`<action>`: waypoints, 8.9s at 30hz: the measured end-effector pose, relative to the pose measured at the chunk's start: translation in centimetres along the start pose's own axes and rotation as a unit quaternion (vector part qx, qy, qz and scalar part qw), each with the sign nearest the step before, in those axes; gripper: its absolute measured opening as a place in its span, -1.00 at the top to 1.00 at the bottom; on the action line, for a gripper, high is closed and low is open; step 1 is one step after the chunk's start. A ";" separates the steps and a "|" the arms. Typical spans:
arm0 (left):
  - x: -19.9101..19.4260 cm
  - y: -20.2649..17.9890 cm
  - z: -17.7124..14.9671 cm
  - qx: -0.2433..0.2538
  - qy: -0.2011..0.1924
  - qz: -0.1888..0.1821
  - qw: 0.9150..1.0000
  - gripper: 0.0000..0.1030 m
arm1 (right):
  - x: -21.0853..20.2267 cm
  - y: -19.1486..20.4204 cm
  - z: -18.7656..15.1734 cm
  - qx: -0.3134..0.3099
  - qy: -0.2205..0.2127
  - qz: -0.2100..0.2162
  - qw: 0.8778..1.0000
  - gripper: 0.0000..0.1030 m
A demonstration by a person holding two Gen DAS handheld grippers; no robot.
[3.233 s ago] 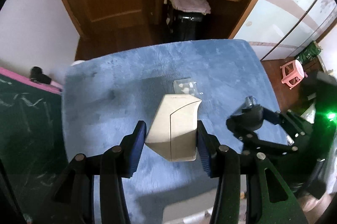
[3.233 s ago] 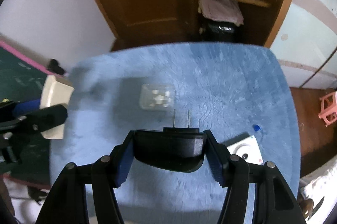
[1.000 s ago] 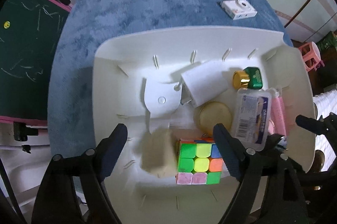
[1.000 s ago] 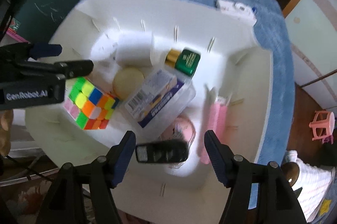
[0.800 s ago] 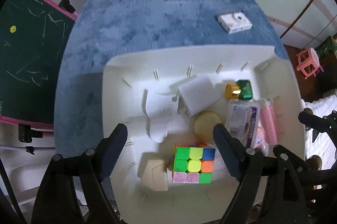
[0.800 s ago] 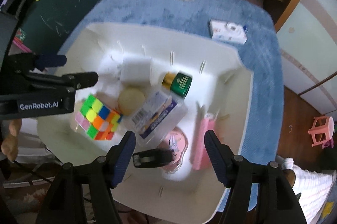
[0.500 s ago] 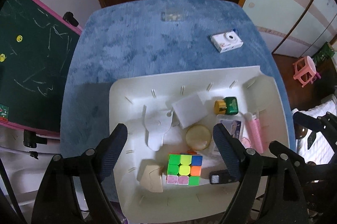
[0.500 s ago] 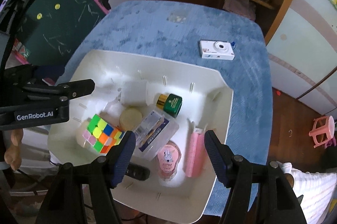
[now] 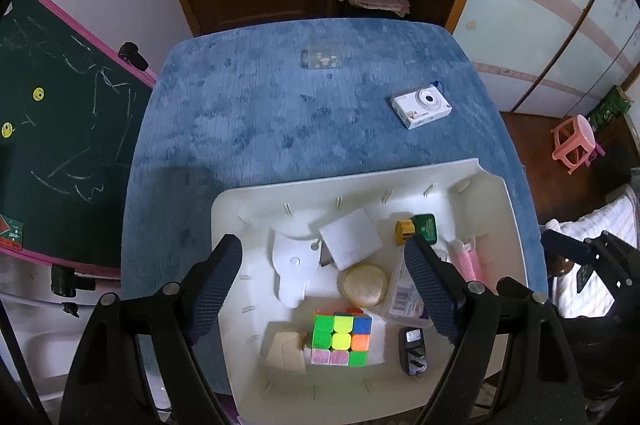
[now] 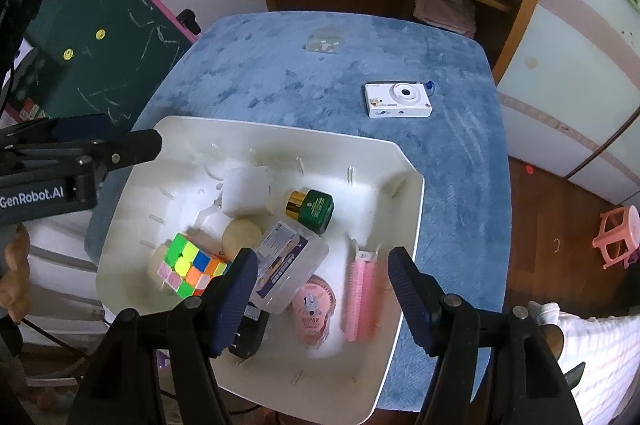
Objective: Organize rigid objects
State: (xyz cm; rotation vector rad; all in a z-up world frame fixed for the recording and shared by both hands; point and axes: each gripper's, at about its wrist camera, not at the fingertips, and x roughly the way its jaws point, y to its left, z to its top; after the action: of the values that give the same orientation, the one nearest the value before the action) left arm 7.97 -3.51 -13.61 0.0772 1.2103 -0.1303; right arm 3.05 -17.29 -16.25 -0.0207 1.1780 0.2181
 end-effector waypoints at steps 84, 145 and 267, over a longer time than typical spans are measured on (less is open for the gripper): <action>28.5 -0.3 24.6 -0.027 0.161 0.027 0.986 -0.25 | 24.5 -10.7 19.7 0.461 0.154 -0.143 0.862 -0.42; 8.9 3.4 -5.7 -0.023 0.052 0.001 0.998 -0.25 | 6.7 1.8 -3.8 0.023 0.085 -0.041 0.995 -0.24; -13.6 5.2 -2.6 -0.047 -0.110 0.040 0.992 -0.65 | -13.9 5.9 2.7 0.076 -0.148 -0.070 0.984 -0.58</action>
State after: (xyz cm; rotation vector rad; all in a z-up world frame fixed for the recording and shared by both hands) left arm 1.62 2.80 -1.88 0.0279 0.9896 -0.0113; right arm -0.64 -13.36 -1.86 0.0612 0.8897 0.0049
